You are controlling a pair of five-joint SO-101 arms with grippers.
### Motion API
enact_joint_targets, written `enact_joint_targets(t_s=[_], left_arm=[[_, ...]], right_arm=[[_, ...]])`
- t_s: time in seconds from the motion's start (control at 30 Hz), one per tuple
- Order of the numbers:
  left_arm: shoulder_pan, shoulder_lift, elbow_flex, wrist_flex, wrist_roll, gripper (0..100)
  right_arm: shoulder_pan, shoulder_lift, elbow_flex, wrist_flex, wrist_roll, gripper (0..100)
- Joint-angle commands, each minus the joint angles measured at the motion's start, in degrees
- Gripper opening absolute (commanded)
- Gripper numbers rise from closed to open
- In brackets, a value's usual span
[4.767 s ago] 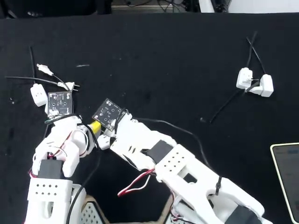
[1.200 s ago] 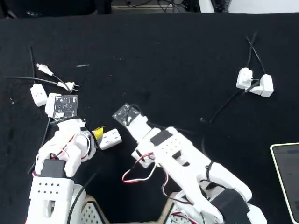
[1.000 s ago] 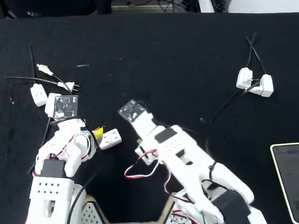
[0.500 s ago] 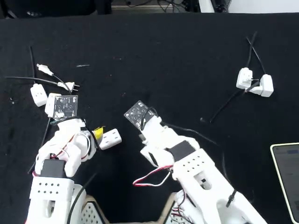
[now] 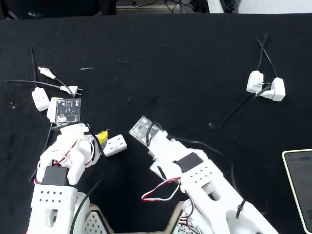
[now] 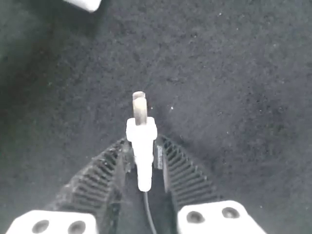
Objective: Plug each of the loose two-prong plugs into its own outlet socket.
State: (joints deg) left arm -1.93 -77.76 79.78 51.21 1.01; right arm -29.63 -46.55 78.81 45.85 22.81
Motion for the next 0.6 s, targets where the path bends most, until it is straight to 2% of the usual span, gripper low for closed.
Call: enact_joint_targets(t_s=[0.0, 0.57], left_arm=[[0.1, -0.6, -0.5, -1.0, -0.4, 26], [0.1, -0.6, -0.3, -1.0, -0.5, 26]], right_arm=[[-0.6, -1.7, -0.6, 0.8, 1.1, 7.6], [-0.6, -1.6, -1.0, 2.4, 0.9, 7.7]])
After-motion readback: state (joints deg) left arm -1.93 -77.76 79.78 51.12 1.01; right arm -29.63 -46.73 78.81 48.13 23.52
